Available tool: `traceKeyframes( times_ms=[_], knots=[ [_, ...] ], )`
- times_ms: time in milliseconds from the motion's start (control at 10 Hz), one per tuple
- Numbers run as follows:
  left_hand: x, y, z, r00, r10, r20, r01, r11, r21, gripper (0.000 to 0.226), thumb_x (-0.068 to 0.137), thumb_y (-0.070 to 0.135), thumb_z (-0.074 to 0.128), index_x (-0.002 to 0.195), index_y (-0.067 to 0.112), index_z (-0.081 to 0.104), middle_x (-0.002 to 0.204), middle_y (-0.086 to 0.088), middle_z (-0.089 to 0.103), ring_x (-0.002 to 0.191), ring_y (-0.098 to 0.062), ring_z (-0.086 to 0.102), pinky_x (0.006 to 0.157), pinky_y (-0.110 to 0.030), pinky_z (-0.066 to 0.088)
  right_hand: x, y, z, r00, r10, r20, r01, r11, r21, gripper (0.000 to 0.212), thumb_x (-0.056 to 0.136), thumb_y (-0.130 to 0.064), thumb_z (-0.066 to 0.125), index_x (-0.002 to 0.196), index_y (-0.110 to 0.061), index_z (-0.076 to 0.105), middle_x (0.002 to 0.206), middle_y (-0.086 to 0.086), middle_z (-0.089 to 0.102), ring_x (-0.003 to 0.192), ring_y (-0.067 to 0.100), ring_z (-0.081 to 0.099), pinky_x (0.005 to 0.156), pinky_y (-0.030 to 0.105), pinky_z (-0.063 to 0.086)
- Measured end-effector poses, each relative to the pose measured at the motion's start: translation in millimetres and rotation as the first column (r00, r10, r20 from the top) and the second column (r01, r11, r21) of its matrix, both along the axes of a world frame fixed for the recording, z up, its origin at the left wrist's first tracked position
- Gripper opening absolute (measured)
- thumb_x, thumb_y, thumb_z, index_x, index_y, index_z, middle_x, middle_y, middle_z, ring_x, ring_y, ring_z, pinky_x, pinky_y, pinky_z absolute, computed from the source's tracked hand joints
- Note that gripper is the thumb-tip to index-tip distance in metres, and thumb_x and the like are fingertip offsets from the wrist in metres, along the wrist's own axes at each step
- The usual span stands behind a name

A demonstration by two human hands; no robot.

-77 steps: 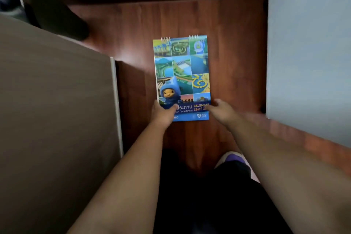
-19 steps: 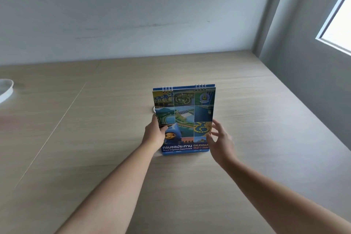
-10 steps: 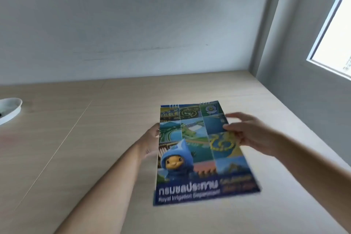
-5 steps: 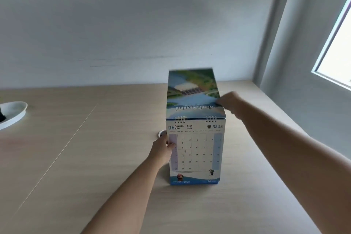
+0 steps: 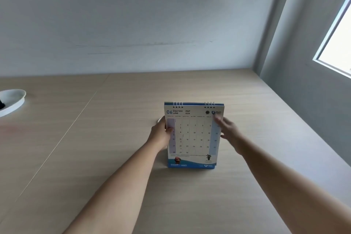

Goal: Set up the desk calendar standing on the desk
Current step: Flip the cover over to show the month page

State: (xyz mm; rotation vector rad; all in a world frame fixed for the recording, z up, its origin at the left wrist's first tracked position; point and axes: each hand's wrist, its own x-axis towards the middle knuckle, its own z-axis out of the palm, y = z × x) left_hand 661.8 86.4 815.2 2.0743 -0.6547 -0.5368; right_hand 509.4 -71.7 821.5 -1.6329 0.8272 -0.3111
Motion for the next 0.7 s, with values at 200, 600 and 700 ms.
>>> traceKeyframes(
  times_ms=[200,600,700],
  knots=[
    [1.1,-2.0,5.3,1.000,0.016,0.017,-0.016,1.000,0.023,0.034,0.098,0.006,0.041,0.131,0.011,0.048,0.138,-0.011,0.056,0.129,-0.031,0.050,0.095,-0.037,0.042,10.0,10.2,-16.8,0.976,0.003,-0.217,-0.057,0.968,-0.246,0.046,0.093,-0.023,0.049,0.137,-0.016,0.037,0.135,0.011,0.056,0.122,0.033,0.052,0.087,0.038,0.047],
    [-0.3,3.1,1.0,1.000,-0.004,-0.026,0.007,0.995,0.101,0.035,0.099,0.016,0.044,0.133,0.008,0.039,0.141,-0.014,0.052,0.127,-0.034,0.052,0.097,-0.039,0.043,18.4,1.3,-25.9,0.964,0.024,-0.266,-0.087,0.970,-0.227,0.051,0.089,-0.026,0.047,0.137,-0.016,0.034,0.133,0.011,0.056,0.122,0.035,0.052,0.095,0.050,0.049],
    [-4.6,9.4,6.1,1.000,0.001,-0.021,0.002,0.990,0.144,0.036,0.099,0.018,0.046,0.131,0.005,0.036,0.139,-0.016,0.053,0.124,-0.033,0.053,0.093,-0.038,0.044,11.2,12.4,-13.1,0.949,-0.029,-0.313,-0.036,0.979,-0.203,0.056,0.092,-0.021,0.048,0.142,-0.011,0.026,0.138,0.015,0.052,0.125,0.035,0.049,0.092,0.043,0.047]
  ],
)
